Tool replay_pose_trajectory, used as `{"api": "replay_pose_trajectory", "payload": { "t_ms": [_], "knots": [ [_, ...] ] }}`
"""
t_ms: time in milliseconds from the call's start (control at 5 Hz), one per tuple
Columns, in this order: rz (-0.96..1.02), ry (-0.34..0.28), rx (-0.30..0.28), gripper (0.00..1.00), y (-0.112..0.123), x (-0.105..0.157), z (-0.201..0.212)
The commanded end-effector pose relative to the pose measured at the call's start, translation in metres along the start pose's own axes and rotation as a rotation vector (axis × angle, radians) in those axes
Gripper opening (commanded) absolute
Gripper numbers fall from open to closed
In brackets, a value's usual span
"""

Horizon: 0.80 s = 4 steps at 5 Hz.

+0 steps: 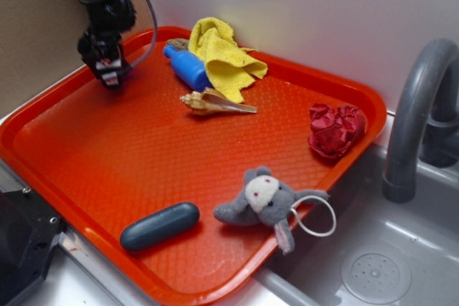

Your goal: Grab the black box.

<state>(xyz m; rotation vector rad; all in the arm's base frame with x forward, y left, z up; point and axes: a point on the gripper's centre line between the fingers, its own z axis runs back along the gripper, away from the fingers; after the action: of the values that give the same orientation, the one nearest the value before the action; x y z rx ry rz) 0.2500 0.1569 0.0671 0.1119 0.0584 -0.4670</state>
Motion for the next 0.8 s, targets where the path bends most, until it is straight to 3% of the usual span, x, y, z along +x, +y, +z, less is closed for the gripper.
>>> {"api": "replay_pose_trajectory", "payload": {
  "t_ms": [0, 200, 400, 600],
  "knots": [
    [0.318, -0.007, -0.068, 0.0, -0.063, 0.002, 0.139],
    [0.568, -0.168, -0.125, 0.0, -0.104, -0.003, 0.172],
    [0.788, -0.232, -0.116, 0.0, -0.132, 0.002, 0.187],
    [0.825, -0.234, -0.07, 0.0, -0.141, 0.003, 0.185]
  ]
}}
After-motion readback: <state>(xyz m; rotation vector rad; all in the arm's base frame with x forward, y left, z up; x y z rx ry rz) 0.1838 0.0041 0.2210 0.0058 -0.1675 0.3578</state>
